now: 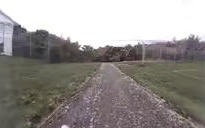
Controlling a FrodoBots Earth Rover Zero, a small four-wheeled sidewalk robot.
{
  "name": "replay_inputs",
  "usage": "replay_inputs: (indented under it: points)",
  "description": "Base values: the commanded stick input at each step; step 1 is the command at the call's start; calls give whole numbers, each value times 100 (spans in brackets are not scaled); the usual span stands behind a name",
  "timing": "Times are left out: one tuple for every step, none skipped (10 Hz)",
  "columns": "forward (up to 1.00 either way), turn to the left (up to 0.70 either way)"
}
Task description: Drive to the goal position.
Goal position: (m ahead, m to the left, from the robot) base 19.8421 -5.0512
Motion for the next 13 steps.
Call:
replay_inputs:
  points:
    - [85,0]
    - [85,0]
    - [85,0]
    - [85,0]
    - [85,0]
    - [85,0]
    - [85,0]
    - [85,0]
    - [85,0]
    - [85,0]
    - [85,0]
    - [85,0]
    - [85,0]
